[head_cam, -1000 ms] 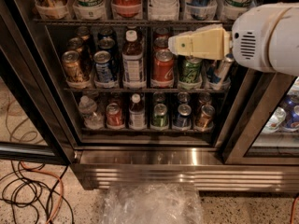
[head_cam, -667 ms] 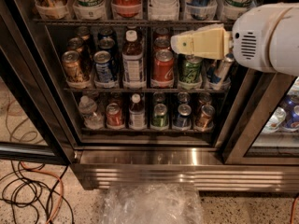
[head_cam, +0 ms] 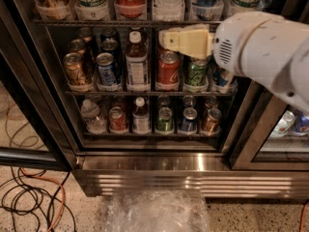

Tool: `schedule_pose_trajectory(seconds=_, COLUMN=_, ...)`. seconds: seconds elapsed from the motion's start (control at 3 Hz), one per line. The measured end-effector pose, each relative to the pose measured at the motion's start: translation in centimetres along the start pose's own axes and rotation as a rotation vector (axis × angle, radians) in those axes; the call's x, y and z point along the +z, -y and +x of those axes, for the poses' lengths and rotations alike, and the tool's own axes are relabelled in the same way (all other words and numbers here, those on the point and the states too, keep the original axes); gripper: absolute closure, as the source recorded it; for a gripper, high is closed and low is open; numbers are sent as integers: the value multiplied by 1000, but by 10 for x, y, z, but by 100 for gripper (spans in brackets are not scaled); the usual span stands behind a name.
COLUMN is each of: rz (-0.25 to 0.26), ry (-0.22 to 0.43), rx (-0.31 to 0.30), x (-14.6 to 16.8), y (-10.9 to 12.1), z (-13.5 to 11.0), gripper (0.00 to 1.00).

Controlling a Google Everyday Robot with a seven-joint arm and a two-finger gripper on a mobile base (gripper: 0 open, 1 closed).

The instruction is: Pick redbull can from top shelf of fridge

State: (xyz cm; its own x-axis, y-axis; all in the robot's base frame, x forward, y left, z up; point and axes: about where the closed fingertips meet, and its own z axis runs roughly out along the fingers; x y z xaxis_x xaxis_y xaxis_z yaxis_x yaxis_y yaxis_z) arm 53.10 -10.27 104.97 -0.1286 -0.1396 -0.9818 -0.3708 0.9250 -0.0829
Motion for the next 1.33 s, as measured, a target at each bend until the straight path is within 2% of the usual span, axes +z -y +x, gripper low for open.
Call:
schedule_pose_trajectory(seconds=0.33, rz=30, ry=137, rx=61, x=31, y=-5, z=-32, gripper=0)
schedule_pose_trajectory(seconds=0.67, rz=46, ry=194, rx=71, x=38, y=-18, z=-47, gripper=0)
schedule_pose_trajectory(seconds=1.0, rz=46, ry=198, rx=57, x=44, y=-21, z=-43, gripper=0)
schedule_pose_trajectory(seconds=1.33, rz=34, ry=207, rx=-11, x=58, y=-8, z=-40, gripper=0)
